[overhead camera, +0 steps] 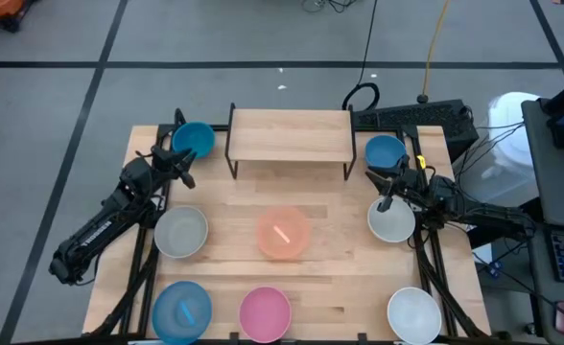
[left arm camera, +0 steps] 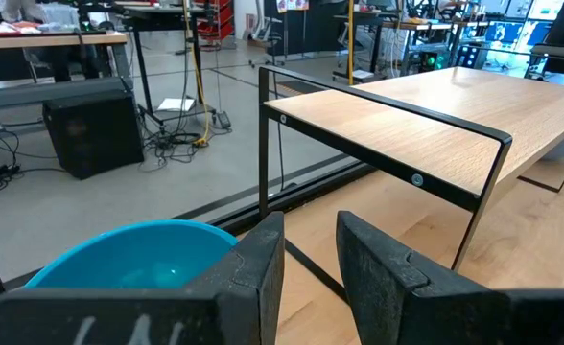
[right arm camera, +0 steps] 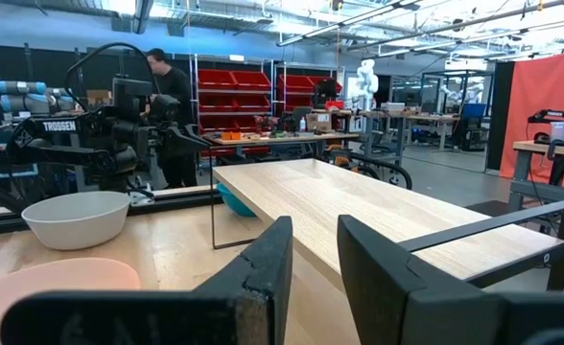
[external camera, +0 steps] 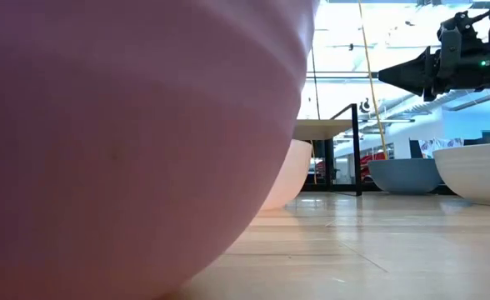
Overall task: Place and stack bowls onto a shelf
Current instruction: Put the top white bowl on the shelf
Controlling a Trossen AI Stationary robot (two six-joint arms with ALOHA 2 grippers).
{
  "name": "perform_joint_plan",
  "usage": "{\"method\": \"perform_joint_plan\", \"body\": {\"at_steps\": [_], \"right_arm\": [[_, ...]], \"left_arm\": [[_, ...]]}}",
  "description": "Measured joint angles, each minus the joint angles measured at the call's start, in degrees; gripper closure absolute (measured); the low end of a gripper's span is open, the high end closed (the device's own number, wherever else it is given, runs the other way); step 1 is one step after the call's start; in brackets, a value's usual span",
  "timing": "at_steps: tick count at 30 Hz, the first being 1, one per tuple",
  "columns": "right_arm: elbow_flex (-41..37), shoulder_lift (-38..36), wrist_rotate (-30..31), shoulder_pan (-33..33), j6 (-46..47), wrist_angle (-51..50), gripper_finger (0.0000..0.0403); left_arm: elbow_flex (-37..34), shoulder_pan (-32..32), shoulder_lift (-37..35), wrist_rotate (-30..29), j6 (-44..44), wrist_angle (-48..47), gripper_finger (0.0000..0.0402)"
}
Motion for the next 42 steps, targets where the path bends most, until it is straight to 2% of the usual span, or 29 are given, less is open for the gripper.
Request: {"method": "perform_joint_plan", "body": {"at_steps": [8, 12, 16, 23, 35, 38, 42], "right_arm": [[0.49, 0.1, 0.97, 0.0, -4.21, -0.09, 0.0321], [2.76, 1.27, 8.64, 0.0, -6.75, -1.52, 0.0321], [7.88, 2.65, 12.93, -0.02, -10.71, -3.35, 0.0321], [19.97, 8.06, 15.37, -0.02, -11.44, -19.99, 0.0321], [45.32, 25.16, 15.28, -0.02, -10.38, -49.99, 0.0321], [49.91, 29.23, 15.24, -0.06, -6.58, -57.04, 0.0321], [55.98, 34.3, 15.0, -0.07, 6.9, -65.18, 0.0321]], "left_arm": [[0.0, 0.0, 0.0, -0.02, 0.0, 0.0, 0.0298], [0.0, 0.0, -0.01, -0.02, 0.0, 0.0, 0.0298], [0.0, 0.0, -0.02, 0.0, 0.0, 0.02, 0.0298], [0.0, 0.0, 0.0, -0.02, 0.0, 0.07, 0.0298], [0.0, 0.0, 0.0, -0.02, 0.0, 0.22, 0.0298], [0.0, 0.0, 0.0, -0.02, -0.02, 0.22, 0.0298], [0.0, -0.01, 0.0, -0.01, -0.12, 0.2, 0.0298]]}}
